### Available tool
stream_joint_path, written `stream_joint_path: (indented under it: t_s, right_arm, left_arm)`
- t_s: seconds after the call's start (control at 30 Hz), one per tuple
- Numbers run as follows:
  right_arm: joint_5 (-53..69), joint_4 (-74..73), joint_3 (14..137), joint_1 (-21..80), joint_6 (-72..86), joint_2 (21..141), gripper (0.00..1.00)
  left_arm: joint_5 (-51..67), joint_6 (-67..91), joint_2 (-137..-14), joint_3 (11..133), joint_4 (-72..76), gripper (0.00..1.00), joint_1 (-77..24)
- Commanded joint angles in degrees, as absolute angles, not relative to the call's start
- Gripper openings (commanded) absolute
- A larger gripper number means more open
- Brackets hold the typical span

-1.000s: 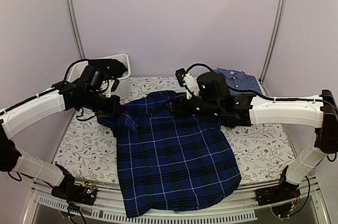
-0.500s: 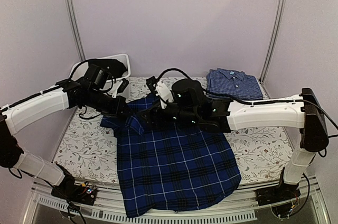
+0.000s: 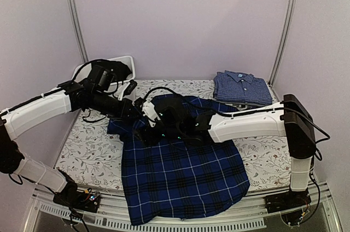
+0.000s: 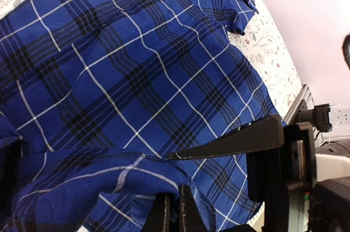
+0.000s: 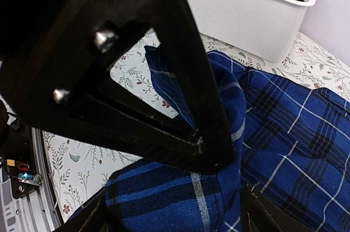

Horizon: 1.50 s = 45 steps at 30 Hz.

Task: Fold and stack the long sleeve shirts
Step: Pass from the left arm to the right, then pick up the shirt from the corner of the board.

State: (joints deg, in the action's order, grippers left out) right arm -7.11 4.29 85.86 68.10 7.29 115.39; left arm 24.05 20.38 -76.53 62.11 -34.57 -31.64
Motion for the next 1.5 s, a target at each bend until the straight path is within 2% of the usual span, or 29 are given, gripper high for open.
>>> stream_joint_path:
  t_s: [0.0,0.1,0.23,0.3,0.33,0.37,0.47,0.53,0.6,0.67,0.87,1.07,1.47]
  right_arm:
    - [-10.4,2.9,88.4,68.3,8.0,116.7,0.71]
    - [-11.1,2.5,89.0,68.3,8.7,116.9,0.53]
    - [-12.5,1.8,89.6,68.3,9.5,116.7,0.21]
    - [-13.0,1.5,89.8,68.3,9.7,116.4,0.08]
    - [-13.3,1.4,89.9,68.3,9.9,116.2,0.03]
    - [-13.5,1.2,90.1,68.3,9.9,116.0,0.0]
    - [-14.7,0.6,90.7,68.0,10.3,115.3,0.0]
    - [-14.9,0.2,91.2,67.3,10.9,114.6,0.0]
    - [-14.9,0.1,91.7,66.4,11.5,113.8,0.0]
    - [-14.8,-1.4,92.2,65.5,12.0,112.8,0.0]
    - [-18.7,-4.5,92.0,62.7,14.0,108.9,0.0]
    - [-20.5,-6.5,88.8,58.8,17.2,105.0,0.0]
    - [-21.1,-10.1,87.1,50.4,20.4,103.0,0.0]
  left_arm:
    - [25.6,19.3,-77.6,64.2,-33.3,0.0,-32.9]
    - [25.3,19.3,-77.9,64.2,-33.3,0.0,-33.5]
    - [23.2,20.5,-77.5,64.4,-33.3,0.0,-33.7]
    - [22.1,21.7,-76.9,64.5,-33.4,0.08,-33.7]
    - [21.1,22.5,-76.5,64.6,-33.6,0.15,-33.7]
    - [19.8,23.7,-75.9,64.9,-34.0,0.27,-33.7]
    - [15.6,26.2,-73.5,65.8,-35.5,0.49,-33.7]
    - [12.8,27.6,-71.5,66.2,-36.4,0.59,-33.6]
    - [9.8,29.3,-69.9,66.5,-37.8,0.68,-33.5]
    - [7.5,30.6,-68.8,66.5,-39.0,0.72,-33.3]
    - [4.3,34.2,-66.6,63.0,-40.4,0.73,-29.6]
    - [9.6,34.5,-65.3,57.6,-36.3,0.72,-23.5]
    - [14.2,35.5,-65.9,48.7,-34.7,0.69,-23.5]
